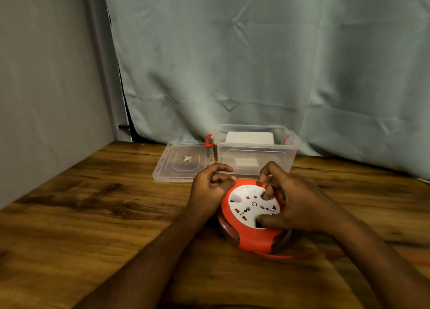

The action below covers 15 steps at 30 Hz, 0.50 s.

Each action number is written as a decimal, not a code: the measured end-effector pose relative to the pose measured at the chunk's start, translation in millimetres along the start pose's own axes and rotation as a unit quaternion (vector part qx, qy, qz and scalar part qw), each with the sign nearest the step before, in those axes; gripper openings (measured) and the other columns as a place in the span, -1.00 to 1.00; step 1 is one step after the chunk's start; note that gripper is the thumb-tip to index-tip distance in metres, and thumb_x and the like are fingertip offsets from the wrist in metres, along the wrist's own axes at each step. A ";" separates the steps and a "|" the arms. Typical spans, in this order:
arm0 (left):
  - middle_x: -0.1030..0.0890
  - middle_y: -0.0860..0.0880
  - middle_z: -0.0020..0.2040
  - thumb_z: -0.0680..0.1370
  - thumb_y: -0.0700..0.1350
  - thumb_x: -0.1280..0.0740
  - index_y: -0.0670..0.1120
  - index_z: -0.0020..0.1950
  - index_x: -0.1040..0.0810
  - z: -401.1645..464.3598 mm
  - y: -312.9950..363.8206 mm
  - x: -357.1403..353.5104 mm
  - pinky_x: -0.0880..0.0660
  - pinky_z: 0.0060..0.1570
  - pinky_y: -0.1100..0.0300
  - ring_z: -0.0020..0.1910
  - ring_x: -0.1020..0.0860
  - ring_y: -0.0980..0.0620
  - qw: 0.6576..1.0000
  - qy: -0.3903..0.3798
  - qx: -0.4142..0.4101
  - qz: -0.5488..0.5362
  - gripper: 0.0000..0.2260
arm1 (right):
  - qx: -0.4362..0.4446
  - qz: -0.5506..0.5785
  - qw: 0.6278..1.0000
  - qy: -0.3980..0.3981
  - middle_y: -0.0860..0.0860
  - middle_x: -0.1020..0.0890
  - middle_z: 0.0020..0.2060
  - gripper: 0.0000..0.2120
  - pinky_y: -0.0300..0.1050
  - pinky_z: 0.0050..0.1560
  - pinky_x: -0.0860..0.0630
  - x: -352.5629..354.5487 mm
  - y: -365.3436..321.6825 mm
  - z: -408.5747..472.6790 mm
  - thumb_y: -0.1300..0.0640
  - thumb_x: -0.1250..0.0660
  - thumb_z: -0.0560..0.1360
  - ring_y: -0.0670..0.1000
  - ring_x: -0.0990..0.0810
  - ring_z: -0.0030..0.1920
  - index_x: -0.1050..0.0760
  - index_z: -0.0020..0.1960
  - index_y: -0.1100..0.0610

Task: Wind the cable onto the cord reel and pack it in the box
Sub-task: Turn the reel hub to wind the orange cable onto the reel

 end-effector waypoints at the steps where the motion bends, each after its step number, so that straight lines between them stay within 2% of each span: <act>1: -0.73 -0.13 -0.15 0.55 -0.21 -0.42 -0.08 0.11 -0.60 0.3 -0.9 0.0 -0.60 -0.28 0.11 -0.23 -0.70 -0.06 1.000 0.002 0.000 0.001 -0.84 | 0.001 -0.010 1.000 0.004 -0.21 -0.63 -0.15 -0.33 -0.24 -0.32 -0.49 -1.8 -1.4 0.0 -0.31 -0.59 0.19 -0.19 -0.58 -0.21 -0.27 0.11 -0.24; 3: -0.73 -0.14 -0.15 0.55 -0.22 -0.42 -0.07 0.11 -0.60 0.8 -2.0 0.6 -0.59 -0.26 0.10 -0.22 -0.69 -0.06 1.000 0.005 0.001 0.000 -0.84 | -0.003 -0.025 1.000 0.014 -0.18 -0.62 -0.22 -0.38 -0.30 -0.37 -0.40 -4.4 -4.0 0.6 -0.37 -0.55 0.20 -0.19 -0.57 -0.25 -0.31 0.06 -0.19; 6: -0.72 -0.16 -0.15 0.55 -0.23 -0.41 -0.08 0.11 -0.60 0.9 -1.7 0.8 -0.61 -0.24 0.07 -0.21 -0.70 -0.09 1.000 0.004 -0.002 -0.006 -0.84 | -0.007 -0.047 0.998 0.039 -0.18 -0.58 -0.30 -0.45 -0.26 -0.33 -0.38 -8.0 -6.2 2.3 -0.46 -0.47 0.22 -0.19 -0.54 -0.27 -0.38 -0.05 -0.13; 9: -0.72 -0.16 -0.13 0.56 -0.23 -0.40 -0.08 0.12 -0.59 0.6 -0.7 1.4 -0.64 -0.23 0.06 -0.19 -0.71 -0.11 1.000 0.000 -0.004 -0.006 -0.84 | -0.005 -0.074 0.995 0.064 -0.21 -0.45 -0.38 -0.49 -0.29 -0.34 -0.22 -10.7 -11.8 1.8 -0.50 -0.42 0.24 -0.22 -0.42 -0.31 -0.35 -0.24 -0.09; 12: -0.72 -0.16 -0.14 0.57 -0.23 -0.40 -0.09 0.13 -0.59 0.2 -0.3 1.7 -0.64 -0.22 0.05 -0.19 -0.71 -0.11 1.000 0.001 -0.008 -0.003 -0.84 | -0.025 -0.086 0.994 0.065 -0.22 -0.35 -0.42 -0.46 -0.33 -0.35 -0.16 -12.2 -15.1 0.7 -0.49 -0.43 0.26 -0.24 -0.32 -0.34 -0.35 -0.31 -0.05; 15: -0.72 -0.16 -0.16 0.57 -0.23 -0.40 -0.08 0.13 -0.59 1.3 -0.9 2.7 -0.65 -0.23 0.05 -0.18 -0.71 -0.12 1.000 0.006 -0.006 0.000 -0.84 | -0.051 -0.092 0.992 0.070 -0.21 -0.40 -0.36 -0.45 -0.31 -0.33 -0.21 -14.2 -16.2 0.6 -0.49 -0.42 0.26 -0.18 -0.42 -0.21 -0.38 -0.31 -0.02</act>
Point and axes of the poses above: each hand's wrist, its own z-axis towards the middle knuckle, its own x-axis out of the back of the hand, y = z × x, the point moved 4 cm from there along z, towards the middle knuckle
